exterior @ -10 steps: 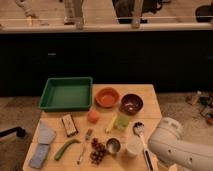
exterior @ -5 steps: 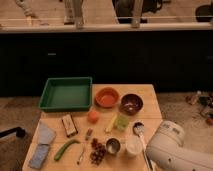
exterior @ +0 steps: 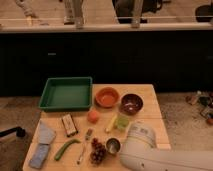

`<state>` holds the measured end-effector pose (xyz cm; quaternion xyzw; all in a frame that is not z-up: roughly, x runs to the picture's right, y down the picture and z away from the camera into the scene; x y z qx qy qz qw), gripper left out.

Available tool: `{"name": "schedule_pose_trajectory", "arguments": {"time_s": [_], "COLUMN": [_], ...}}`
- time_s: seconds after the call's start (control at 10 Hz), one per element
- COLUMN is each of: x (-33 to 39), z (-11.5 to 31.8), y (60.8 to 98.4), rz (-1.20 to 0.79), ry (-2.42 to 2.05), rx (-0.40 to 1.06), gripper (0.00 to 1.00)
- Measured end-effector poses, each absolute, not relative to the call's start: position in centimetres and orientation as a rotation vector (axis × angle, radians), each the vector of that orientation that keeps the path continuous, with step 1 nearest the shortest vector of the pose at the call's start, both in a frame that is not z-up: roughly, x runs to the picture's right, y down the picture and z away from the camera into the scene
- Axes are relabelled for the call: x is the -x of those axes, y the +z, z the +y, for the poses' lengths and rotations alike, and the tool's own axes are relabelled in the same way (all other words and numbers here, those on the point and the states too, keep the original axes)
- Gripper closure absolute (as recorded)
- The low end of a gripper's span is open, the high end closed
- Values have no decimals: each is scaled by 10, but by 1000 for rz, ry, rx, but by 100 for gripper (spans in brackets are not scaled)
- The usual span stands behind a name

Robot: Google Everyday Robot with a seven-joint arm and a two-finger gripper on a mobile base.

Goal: Place eraser in red bowl

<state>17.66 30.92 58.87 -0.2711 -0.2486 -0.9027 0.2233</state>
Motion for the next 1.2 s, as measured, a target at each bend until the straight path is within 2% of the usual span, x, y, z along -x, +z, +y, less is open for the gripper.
{"name": "schedule_pose_trajectory", "arguments": {"time_s": [0.6,1.2], "x": [-89,-52], "z": [287,273], "y": [587,609], "rz": [-665,-964], "ry": [-2592,-2536], "rx": [834,687], "gripper": [20,20]}}
